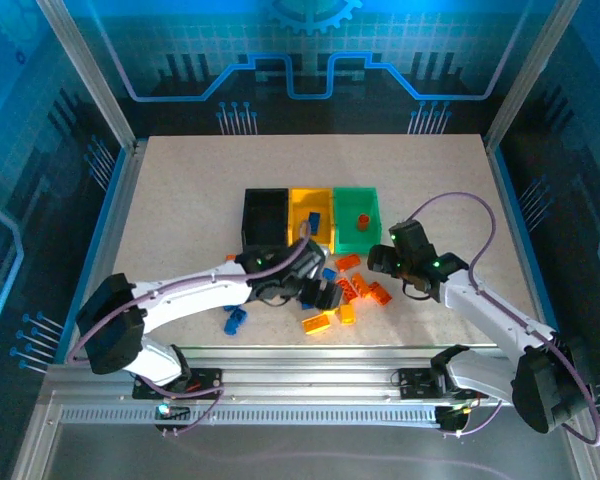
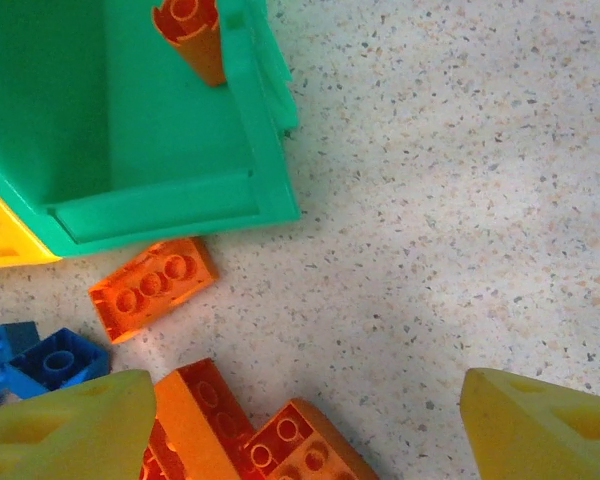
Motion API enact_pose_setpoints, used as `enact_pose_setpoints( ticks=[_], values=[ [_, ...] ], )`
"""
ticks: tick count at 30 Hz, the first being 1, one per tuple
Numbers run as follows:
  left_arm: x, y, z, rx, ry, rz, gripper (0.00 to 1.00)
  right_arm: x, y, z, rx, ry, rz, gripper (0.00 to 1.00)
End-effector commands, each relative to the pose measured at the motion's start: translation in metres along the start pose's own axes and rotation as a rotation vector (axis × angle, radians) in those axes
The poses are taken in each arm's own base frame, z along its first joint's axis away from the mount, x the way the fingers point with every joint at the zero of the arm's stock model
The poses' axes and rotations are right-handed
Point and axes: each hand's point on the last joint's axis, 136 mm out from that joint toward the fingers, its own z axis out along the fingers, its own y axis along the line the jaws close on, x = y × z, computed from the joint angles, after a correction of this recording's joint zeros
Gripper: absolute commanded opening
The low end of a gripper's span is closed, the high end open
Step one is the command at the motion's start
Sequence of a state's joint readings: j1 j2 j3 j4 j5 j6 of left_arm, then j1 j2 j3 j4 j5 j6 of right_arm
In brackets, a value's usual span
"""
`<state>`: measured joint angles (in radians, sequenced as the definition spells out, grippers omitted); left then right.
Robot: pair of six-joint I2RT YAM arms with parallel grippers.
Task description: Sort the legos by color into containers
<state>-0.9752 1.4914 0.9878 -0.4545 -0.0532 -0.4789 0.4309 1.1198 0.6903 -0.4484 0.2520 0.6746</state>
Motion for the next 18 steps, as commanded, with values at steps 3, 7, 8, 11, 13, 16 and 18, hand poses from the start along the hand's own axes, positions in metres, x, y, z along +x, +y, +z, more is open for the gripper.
enact_pose_setpoints(
  ticks=[3,7,8,11,13,16,18],
  values=[
    [0.031,-0.004,0.014,0.03,0.017,0.156,0.96,-0.001,-0.003,0.0,0.0,-0.005,0.034,0.81],
    [0.035,-0.005,0.026,0.031,-0.01,0.208,0.93,-0.004,-0.002,-0.002,-0.002,-0.011,0.036,0.81],
    [0.036,-0.007,0.028,0.031,-0.012,0.226,0.91,-0.004,-0.002,-0.002,-0.001,-0.011,0.037,0.81],
    [0.042,-0.012,0.036,0.021,-0.004,0.276,0.89,-0.005,-0.003,-0.004,0.007,-0.015,0.035,0.82],
    [0.044,-0.009,0.041,-0.009,0.003,0.295,0.87,-0.005,-0.004,-0.005,0.008,-0.017,0.034,0.81],
    [0.047,-0.005,0.044,-0.029,0.006,0.305,0.84,-0.005,-0.005,-0.005,0.013,-0.022,0.033,0.82],
    [0.048,-0.002,0.046,-0.04,0.005,0.306,0.82,-0.005,-0.005,-0.005,0.015,-0.022,0.032,0.82]
  ],
)
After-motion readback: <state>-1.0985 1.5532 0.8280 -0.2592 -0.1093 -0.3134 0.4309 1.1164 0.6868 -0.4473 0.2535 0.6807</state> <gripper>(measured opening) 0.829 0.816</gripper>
